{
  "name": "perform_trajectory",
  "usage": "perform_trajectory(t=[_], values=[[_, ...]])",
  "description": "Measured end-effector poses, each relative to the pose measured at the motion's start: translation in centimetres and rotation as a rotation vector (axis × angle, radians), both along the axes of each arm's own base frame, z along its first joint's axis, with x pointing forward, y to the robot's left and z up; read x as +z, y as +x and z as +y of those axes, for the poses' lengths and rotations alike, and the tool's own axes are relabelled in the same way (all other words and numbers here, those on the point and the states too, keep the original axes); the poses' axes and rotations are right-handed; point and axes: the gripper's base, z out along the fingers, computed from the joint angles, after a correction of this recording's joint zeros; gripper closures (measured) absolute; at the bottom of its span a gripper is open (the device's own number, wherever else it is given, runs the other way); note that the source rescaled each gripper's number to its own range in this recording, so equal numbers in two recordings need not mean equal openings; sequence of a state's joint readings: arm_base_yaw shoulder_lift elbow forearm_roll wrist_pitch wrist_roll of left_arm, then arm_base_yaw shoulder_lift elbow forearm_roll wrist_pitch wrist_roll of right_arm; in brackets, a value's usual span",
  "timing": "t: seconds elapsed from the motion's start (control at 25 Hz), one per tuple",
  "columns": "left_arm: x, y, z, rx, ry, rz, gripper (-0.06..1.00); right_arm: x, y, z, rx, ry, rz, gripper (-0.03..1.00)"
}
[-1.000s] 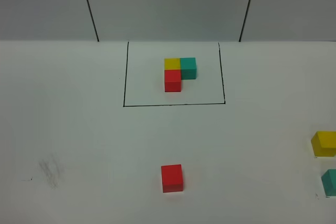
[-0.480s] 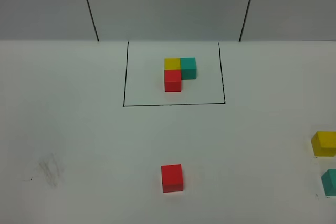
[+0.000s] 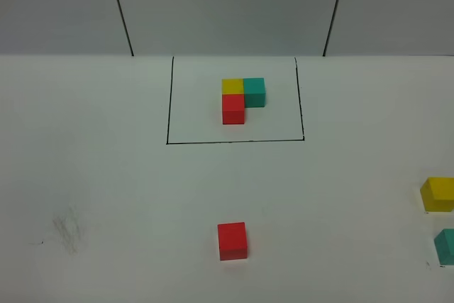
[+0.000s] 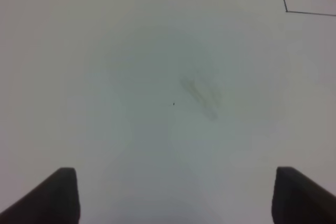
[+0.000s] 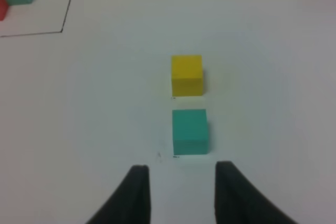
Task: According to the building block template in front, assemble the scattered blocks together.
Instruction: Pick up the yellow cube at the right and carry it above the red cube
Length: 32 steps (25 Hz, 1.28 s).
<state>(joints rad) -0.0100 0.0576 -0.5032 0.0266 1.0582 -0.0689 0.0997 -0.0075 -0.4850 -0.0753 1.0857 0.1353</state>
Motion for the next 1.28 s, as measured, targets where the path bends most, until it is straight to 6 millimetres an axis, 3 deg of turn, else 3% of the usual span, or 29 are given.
perform_trajectory(t=[1.28], values=[[0.02,0.02,0.00,0.000,0.000,-0.003,0.19,-0.01,-0.01,0.15,0.010,0.014,0.001,0.95]])
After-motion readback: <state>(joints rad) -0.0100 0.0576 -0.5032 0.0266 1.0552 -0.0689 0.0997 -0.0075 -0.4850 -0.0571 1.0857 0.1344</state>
